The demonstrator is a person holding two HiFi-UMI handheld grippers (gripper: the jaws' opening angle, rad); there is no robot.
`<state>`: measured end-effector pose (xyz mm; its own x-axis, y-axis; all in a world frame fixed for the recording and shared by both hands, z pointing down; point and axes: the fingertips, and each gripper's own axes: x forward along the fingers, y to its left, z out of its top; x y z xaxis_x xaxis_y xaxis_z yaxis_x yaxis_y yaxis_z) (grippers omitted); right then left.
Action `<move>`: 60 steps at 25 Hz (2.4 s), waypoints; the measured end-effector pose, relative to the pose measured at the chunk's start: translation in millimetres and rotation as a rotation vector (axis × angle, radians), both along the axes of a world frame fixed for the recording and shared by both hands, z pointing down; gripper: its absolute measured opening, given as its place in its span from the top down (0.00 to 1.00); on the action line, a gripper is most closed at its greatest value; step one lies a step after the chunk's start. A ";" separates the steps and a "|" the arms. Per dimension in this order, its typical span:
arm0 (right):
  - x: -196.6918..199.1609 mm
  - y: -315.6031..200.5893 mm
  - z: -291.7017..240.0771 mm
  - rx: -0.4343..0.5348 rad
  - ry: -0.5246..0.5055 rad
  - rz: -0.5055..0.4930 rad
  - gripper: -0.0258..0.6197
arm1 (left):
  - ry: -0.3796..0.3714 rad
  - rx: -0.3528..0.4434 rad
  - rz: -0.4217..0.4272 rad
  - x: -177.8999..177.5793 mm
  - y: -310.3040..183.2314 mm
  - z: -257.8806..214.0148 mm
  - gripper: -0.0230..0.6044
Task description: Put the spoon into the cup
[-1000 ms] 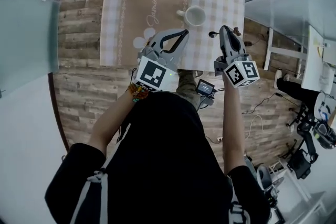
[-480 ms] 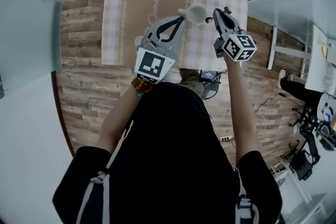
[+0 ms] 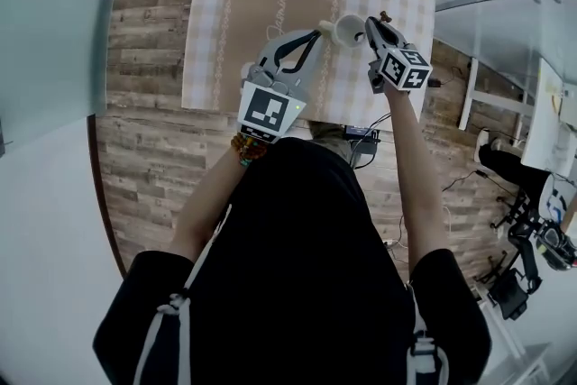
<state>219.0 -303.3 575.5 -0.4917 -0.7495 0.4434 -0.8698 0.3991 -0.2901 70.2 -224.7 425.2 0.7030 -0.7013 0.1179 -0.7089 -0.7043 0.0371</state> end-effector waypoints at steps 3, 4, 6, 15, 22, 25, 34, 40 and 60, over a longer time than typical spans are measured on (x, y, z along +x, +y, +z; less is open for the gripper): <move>-0.4 -7.7 14.1 -0.028 0.022 0.000 0.95 | 0.001 -0.002 -0.006 -4.5 -1.9 1.2 0.94; -0.9 -9.0 18.3 -0.037 0.031 -0.002 0.95 | 0.003 -0.002 -0.008 -6.0 -1.7 1.1 0.94; -1.7 -10.9 25.6 -0.054 0.047 -0.006 0.95 | 0.005 -0.001 -0.011 -9.1 -1.5 0.9 0.94; -14.0 -8.8 57.3 -0.127 0.167 -0.090 0.95 | 0.008 -0.012 -0.018 -18.8 1.9 5.9 0.94; -21.4 -0.7 66.1 -0.136 0.228 -0.141 0.95 | 0.010 -0.015 -0.024 -26.3 8.2 7.8 0.94; -22.5 1.7 66.8 -0.133 0.279 -0.168 0.95 | 0.009 -0.013 -0.026 -29.5 8.6 7.3 0.94; -11.2 17.4 79.6 -0.171 0.357 -0.200 0.95 | 0.012 -0.013 -0.017 -28.5 6.9 8.1 0.94; -4.4 28.9 85.2 -0.182 0.394 -0.217 0.95 | 0.014 -0.016 -0.004 -22.8 7.7 10.0 0.94; -11.9 37.0 79.9 -0.132 0.469 -0.254 0.95 | 0.015 -0.017 0.005 -33.2 11.0 13.7 0.94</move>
<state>207.2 -266.3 655.5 -0.3765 -0.5561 0.7409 -0.7990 0.5997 0.0442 37.0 -213.7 438.8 0.7080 -0.6961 0.1190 -0.7049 -0.7068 0.0595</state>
